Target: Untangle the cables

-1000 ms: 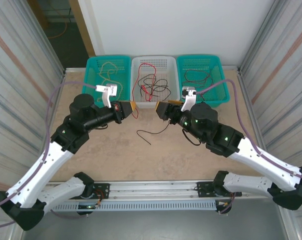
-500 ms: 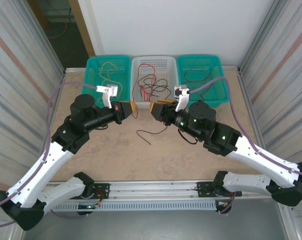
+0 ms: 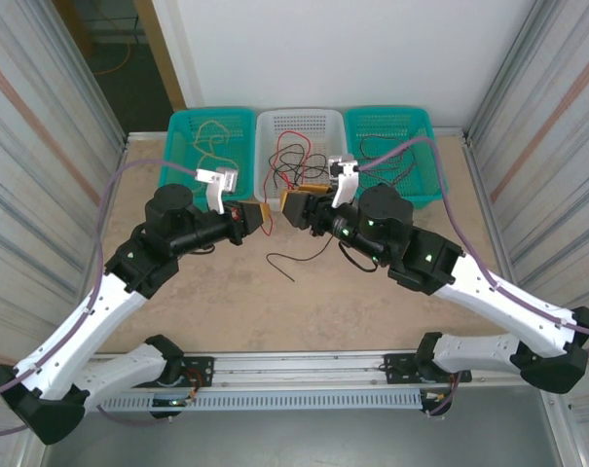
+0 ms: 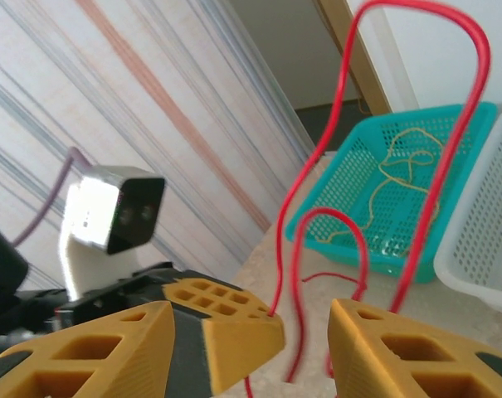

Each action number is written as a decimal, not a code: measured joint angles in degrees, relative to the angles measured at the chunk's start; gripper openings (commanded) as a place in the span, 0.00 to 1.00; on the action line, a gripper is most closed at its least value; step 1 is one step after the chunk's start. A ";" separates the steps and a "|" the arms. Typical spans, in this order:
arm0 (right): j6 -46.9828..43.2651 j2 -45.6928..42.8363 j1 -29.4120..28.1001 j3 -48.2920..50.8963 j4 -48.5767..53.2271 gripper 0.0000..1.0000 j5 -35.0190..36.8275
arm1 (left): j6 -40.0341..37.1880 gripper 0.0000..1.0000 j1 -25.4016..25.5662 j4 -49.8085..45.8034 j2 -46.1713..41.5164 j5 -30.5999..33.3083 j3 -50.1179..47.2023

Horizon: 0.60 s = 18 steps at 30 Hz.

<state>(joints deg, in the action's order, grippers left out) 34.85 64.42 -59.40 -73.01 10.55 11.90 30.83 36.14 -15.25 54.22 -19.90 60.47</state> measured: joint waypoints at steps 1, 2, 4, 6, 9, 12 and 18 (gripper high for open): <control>-0.02 0.42 0.31 0.00 0.33 0.62 0.00 | -0.04 0.00 0.00 0.00 0.00 0.04 0.00; -0.04 0.76 0.61 0.00 0.66 0.65 -0.07 | -0.13 0.00 0.00 0.00 0.00 0.07 0.00; -0.15 1.31 1.09 0.00 1.38 0.68 -0.04 | -0.24 0.00 0.09 -0.11 0.00 0.04 0.04; -0.15 1.55 1.60 0.00 1.79 0.61 -0.31 | -0.26 0.00 0.26 -0.24 0.00 0.07 0.04; -0.07 1.66 2.40 -0.02 2.10 0.40 -1.33 | -0.66 0.00 0.26 -0.63 0.00 0.07 0.04; 0.26 1.99 2.54 -0.31 2.45 0.28 -1.70 | -0.70 0.00 0.26 -1.01 0.00 0.07 0.04; 0.24 2.54 2.54 -0.39 2.86 0.23 -2.71 | -1.05 0.00 0.26 -1.20 0.00 0.07 0.04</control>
<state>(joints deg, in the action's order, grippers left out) 35.09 66.96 -56.86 -73.41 13.41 9.19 29.78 36.40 -16.45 54.22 -19.84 60.51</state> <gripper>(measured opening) 0.287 0.064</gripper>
